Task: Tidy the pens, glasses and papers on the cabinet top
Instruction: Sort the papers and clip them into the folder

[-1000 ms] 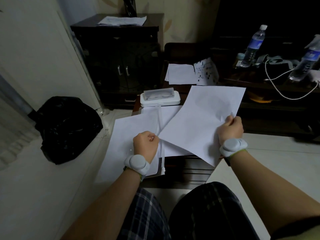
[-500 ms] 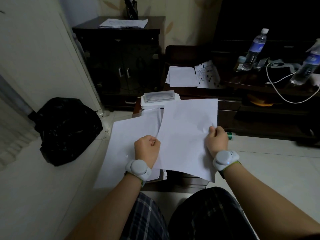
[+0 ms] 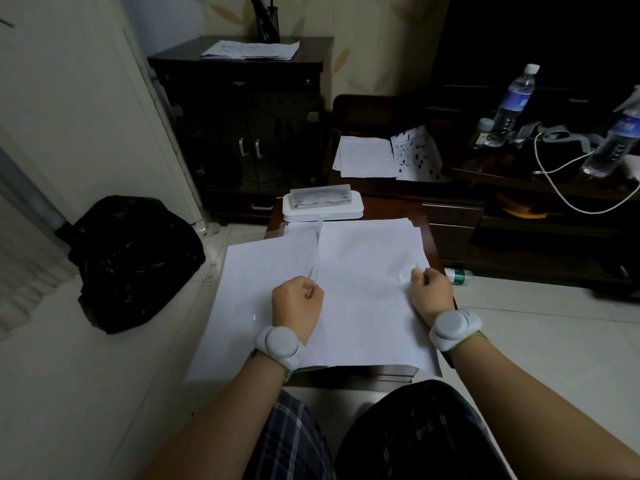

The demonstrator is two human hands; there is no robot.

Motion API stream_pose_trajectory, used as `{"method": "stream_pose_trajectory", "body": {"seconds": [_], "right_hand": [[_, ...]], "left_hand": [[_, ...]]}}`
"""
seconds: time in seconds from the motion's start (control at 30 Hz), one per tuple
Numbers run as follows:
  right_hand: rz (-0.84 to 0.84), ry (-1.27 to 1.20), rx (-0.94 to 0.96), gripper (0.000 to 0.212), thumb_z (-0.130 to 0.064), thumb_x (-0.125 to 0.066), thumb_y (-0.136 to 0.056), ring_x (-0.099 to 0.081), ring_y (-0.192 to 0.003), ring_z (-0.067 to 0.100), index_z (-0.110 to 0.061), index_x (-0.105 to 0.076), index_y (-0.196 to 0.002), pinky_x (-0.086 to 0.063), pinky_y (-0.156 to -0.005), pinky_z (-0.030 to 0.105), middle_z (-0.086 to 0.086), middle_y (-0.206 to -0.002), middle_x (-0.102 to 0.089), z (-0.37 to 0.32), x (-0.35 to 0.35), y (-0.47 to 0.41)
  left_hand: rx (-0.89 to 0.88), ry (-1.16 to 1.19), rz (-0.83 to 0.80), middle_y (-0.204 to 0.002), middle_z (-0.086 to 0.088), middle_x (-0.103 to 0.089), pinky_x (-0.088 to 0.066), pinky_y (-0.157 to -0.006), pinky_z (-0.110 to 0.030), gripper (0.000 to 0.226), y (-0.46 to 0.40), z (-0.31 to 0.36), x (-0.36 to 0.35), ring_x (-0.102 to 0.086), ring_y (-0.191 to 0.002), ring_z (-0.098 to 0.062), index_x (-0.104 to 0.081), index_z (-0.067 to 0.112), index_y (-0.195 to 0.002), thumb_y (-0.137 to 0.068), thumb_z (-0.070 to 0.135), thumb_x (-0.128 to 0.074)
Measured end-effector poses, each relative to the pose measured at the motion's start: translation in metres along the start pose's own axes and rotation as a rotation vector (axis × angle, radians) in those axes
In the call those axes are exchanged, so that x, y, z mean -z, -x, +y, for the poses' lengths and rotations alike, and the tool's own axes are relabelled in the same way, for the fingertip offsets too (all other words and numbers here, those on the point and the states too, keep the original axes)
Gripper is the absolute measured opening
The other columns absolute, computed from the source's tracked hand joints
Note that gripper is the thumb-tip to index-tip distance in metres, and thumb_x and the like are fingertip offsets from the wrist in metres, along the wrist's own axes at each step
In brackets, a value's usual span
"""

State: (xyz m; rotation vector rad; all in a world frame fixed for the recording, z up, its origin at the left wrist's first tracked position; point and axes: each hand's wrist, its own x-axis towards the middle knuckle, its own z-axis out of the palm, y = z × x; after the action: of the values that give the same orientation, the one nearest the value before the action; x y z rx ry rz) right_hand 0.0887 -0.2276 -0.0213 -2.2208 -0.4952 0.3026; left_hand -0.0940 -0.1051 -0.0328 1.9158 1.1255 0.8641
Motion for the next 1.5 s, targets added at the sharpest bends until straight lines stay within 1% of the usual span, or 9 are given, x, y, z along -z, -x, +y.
{"method": "stream_pose_trajectory", "body": {"seconds": [0.07, 0.17, 0.4, 0.6, 0.73, 0.87, 1.07, 1.23, 1.5], "right_hand": [[-0.004, 0.012, 0.019, 0.045, -0.014, -0.043, -0.097, -0.039, -0.072, 0.027, -0.012, -0.028, -0.055, -0.025, -0.064, 0.031, 0.004, -0.057, -0.032, 0.001, 0.0, 0.0], [-0.01, 0.019, 0.034, 0.045, -0.014, -0.044, -0.097, -0.038, -0.071, 0.028, -0.012, -0.027, -0.055, -0.024, -0.064, 0.032, 0.005, -0.056, -0.031, 0.001, 0.0, 0.0], [0.005, -0.009, 0.07, 0.045, -0.012, -0.046, -0.096, -0.037, -0.069, 0.028, -0.013, -0.026, -0.055, -0.026, -0.065, 0.033, 0.005, -0.055, -0.031, 0.0, 0.002, -0.003], [-0.027, -0.025, 0.089, 0.045, -0.012, -0.045, -0.096, -0.034, -0.069, 0.025, -0.013, -0.025, -0.056, -0.023, -0.063, 0.03, 0.005, -0.055, -0.03, -0.007, -0.005, -0.003], [-0.046, -0.041, 0.083, 0.045, -0.013, -0.045, -0.097, -0.033, -0.069, 0.025, -0.013, -0.026, -0.056, -0.017, -0.058, 0.028, 0.004, -0.054, -0.03, -0.014, -0.015, -0.001], [-0.076, -0.05, 0.077, 0.044, -0.013, -0.044, -0.097, -0.036, -0.07, 0.025, -0.013, -0.028, -0.056, -0.024, -0.064, 0.029, 0.003, -0.055, -0.032, -0.02, -0.026, 0.0], [-0.129, -0.047, 0.084, 0.045, -0.014, -0.046, -0.096, -0.035, -0.07, 0.024, -0.014, -0.027, -0.055, -0.021, -0.06, 0.029, 0.001, -0.055, -0.031, -0.031, -0.045, 0.005], [-0.136, -0.053, 0.072, 0.046, -0.014, -0.045, -0.096, -0.032, -0.071, 0.024, -0.014, -0.026, -0.055, -0.025, -0.064, 0.029, 0.001, -0.055, -0.03, -0.04, -0.056, 0.009], [-0.078, -0.021, 0.02, 0.044, -0.016, -0.042, -0.098, -0.035, -0.075, 0.025, -0.015, -0.027, -0.057, -0.021, -0.063, 0.028, -0.001, -0.058, -0.032, -0.034, -0.051, 0.008]], "left_hand": [[-0.011, -0.014, -0.004, -0.06, -0.026, -0.058, -0.055, -0.056, -0.049, 0.019, 0.0, 0.001, 0.0, -0.052, -0.05, -0.028, -0.06, -0.005, -0.064, -0.08, 0.005, -0.058], [-0.033, -0.038, -0.025, -0.061, -0.025, -0.059, -0.055, -0.057, -0.047, 0.019, 0.001, 0.002, 0.002, -0.054, -0.051, -0.032, -0.06, 0.001, -0.063, -0.081, 0.005, -0.058], [-0.044, -0.047, -0.041, -0.058, -0.022, -0.059, -0.053, -0.06, -0.043, 0.022, -0.002, 0.008, 0.008, -0.059, -0.056, -0.036, -0.058, -0.007, -0.062, -0.08, 0.006, -0.058], [-0.059, -0.052, -0.04, -0.058, -0.019, -0.056, -0.043, -0.058, -0.029, 0.022, 0.001, 0.015, 0.009, -0.045, -0.057, -0.018, -0.059, -0.006, -0.062, -0.081, 0.005, -0.058], [-0.052, -0.053, -0.051, -0.066, -0.025, -0.062, -0.05, -0.063, -0.037, 0.02, -0.001, 0.014, 0.006, -0.049, -0.057, -0.021, -0.06, -0.002, -0.064, -0.081, 0.007, -0.059], [-0.025, -0.008, -0.079, -0.063, -0.024, -0.059, -0.054, -0.055, -0.046, 0.021, -0.003, 0.012, 0.005, -0.059, -0.058, -0.04, -0.061, -0.007, -0.068, -0.082, 0.008, -0.058], [-0.008, 0.009, -0.091, -0.064, -0.02, -0.064, -0.055, -0.055, -0.042, 0.016, -0.002, 0.017, 0.008, -0.061, -0.059, -0.036, -0.066, -0.005, -0.075, -0.083, 0.007, -0.059], [-0.003, -0.005, -0.104, -0.066, -0.013, -0.065, -0.056, -0.06, -0.034, 0.015, 0.002, 0.017, 0.009, -0.06, -0.059, -0.024, -0.069, -0.003, -0.081, -0.084, 0.008, -0.06], [-0.032, -0.029, -0.095, -0.061, -0.019, -0.062, -0.055, -0.053, -0.041, 0.018, 0.001, 0.017, 0.008, -0.061, -0.056, -0.035, -0.064, -0.007, -0.073, -0.083, 0.006, -0.057]]}}
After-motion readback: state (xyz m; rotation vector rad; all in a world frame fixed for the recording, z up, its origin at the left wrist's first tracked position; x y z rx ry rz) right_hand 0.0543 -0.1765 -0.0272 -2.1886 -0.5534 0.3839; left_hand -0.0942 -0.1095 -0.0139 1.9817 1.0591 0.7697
